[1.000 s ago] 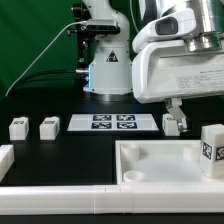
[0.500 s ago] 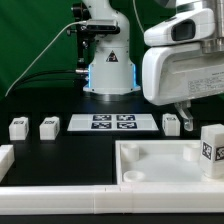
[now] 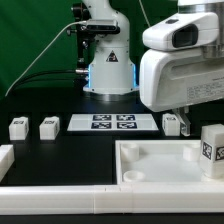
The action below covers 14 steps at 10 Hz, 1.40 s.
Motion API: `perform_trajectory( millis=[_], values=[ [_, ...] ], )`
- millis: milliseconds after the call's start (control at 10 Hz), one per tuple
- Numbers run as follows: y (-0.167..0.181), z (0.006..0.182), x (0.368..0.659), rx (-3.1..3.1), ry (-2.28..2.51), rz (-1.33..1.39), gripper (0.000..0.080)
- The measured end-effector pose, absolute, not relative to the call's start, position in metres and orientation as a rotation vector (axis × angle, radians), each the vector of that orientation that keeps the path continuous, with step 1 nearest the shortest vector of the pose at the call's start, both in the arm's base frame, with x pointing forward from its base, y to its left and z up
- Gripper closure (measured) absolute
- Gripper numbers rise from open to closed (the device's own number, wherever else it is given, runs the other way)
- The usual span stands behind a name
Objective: Assemble one leg
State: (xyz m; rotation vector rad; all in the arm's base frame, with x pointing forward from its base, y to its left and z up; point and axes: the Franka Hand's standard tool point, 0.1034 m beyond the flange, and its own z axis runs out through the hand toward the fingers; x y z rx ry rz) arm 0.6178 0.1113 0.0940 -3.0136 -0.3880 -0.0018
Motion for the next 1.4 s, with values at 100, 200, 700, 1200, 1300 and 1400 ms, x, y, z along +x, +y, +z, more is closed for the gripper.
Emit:
perform_trajectory(
  millis=[100, 200, 700, 1200, 1300, 1400],
  values=[
    [0.111, 0.092, 0.618, -3.014, -0.386, 0.002, 0.015],
    [0.111, 0.089, 0.617, -3.014, -0.385, 0.007, 0.015],
    [0.107, 0.08, 0.62, -3.014, -0.374, 0.02, 0.015],
    [0.108, 0.079, 0.619, -3.014, -0.377, 0.023, 0.0509],
    [0.108, 0.079, 0.619, -3.016, -0.353, 0.024, 0.0509],
    [0.108, 0.079, 0.619, -3.02, -0.326, 0.025, 0.0509]
  ],
)
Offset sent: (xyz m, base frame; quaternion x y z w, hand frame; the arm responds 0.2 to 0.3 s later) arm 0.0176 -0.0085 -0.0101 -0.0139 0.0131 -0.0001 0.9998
